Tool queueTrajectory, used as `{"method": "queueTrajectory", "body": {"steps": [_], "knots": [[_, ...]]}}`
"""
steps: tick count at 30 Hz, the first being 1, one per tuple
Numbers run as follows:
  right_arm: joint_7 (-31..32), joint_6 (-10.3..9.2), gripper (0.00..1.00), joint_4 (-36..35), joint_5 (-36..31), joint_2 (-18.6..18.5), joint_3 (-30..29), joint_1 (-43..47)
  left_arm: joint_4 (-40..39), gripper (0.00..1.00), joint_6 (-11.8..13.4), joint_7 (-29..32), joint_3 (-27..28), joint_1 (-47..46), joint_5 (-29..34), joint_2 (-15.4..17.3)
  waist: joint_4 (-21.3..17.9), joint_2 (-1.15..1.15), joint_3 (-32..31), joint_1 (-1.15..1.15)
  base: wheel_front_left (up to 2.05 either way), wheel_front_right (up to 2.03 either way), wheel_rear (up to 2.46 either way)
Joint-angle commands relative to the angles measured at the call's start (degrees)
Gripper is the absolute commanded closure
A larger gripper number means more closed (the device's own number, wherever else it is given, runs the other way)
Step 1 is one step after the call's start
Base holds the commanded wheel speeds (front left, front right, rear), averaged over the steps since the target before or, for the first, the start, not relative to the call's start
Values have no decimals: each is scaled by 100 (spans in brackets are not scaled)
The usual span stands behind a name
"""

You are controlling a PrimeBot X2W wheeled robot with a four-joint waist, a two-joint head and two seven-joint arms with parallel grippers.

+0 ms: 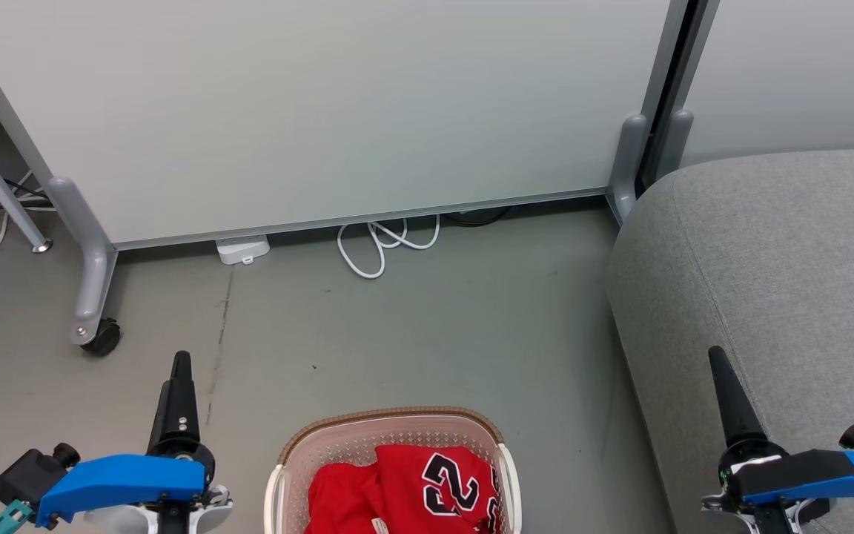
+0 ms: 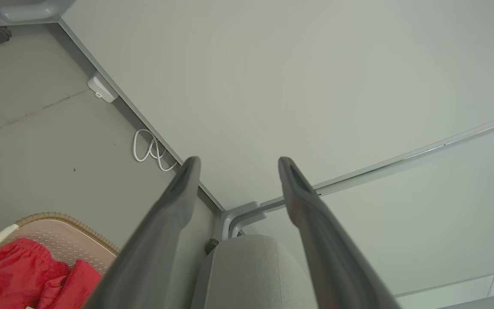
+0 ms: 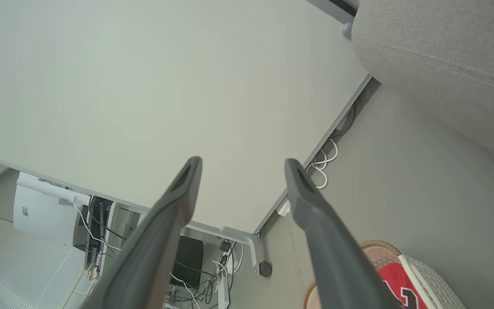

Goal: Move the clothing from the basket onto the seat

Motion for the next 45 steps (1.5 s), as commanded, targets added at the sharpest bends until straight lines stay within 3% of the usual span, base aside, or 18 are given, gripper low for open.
{"method": "queueTrajectory", "body": {"steps": [1, 19, 45], "knots": [[-84, 12, 0, -125, -335, -32, 35, -128, -138, 0, 42, -86, -81, -179, 358, 50, 5, 0, 1, 0, 0, 0, 0], [-452, 15, 0, -156, -2059, -42, 212, -111, -171, 0, 197, -456, -429, -176, 2266, 70, 52, 0, 12, 0, 0, 0, 0], [-869, 17, 0, -157, -3847, -54, 386, -128, -149, 0, 261, -871, -794, -184, 4012, 129, 125, 0, 59, 0, 0, 0, 0]]}}
